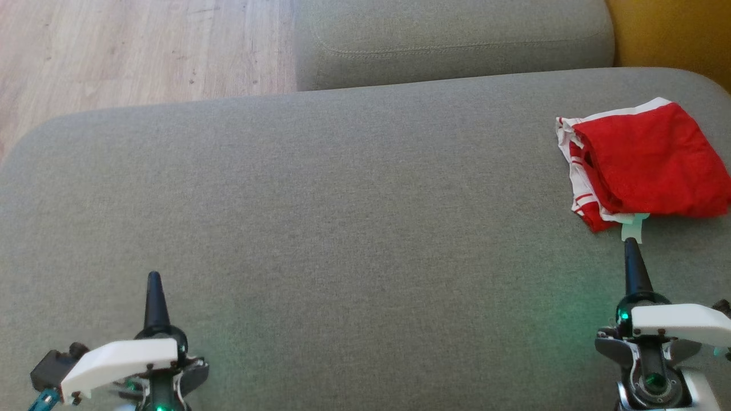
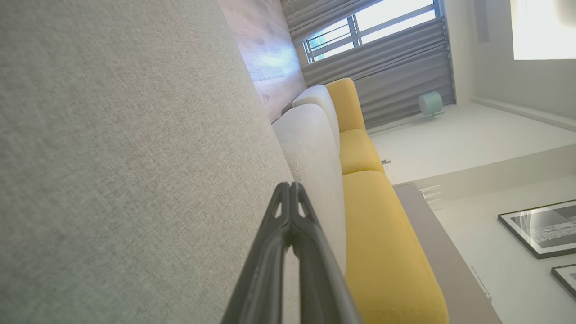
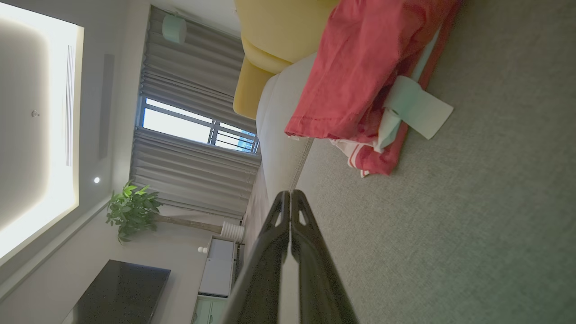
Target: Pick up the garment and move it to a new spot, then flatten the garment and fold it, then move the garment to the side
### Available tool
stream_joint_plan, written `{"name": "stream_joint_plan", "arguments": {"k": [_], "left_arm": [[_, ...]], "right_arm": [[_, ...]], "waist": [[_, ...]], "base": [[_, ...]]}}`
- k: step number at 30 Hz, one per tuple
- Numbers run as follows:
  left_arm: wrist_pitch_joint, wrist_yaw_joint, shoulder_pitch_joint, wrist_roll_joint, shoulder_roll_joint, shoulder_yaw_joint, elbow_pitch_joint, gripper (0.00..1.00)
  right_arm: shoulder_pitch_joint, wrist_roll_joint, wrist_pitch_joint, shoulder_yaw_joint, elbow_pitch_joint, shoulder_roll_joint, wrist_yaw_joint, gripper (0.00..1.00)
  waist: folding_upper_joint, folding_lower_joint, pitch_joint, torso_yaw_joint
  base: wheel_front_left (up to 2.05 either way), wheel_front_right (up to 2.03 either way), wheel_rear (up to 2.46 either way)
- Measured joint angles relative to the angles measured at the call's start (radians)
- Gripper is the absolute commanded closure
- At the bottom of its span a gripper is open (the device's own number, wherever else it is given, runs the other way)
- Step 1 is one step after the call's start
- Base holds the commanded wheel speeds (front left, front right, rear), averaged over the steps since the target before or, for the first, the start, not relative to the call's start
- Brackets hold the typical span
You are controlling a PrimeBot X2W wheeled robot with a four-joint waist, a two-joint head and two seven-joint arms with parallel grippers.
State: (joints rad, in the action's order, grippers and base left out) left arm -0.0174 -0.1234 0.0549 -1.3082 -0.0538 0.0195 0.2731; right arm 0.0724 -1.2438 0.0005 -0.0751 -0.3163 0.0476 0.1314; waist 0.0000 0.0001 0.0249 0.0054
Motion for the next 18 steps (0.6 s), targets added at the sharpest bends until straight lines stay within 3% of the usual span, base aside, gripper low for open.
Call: {"name": "stream_joint_plan", "arguments": {"k": [18], "left_arm": [[0.053, 0.0, 0.0, -0.167, 0.0, -0.031, 0.0, 1.0]], "right_arm": [[0.0, -0.188, 0.053, -0.026, 0.016, 0.0, 0.0, 1.0]], "waist": [[0.0, 0.0, -0.012, -0.003]], "base": [[0.0, 0.0, 0.0]]}}
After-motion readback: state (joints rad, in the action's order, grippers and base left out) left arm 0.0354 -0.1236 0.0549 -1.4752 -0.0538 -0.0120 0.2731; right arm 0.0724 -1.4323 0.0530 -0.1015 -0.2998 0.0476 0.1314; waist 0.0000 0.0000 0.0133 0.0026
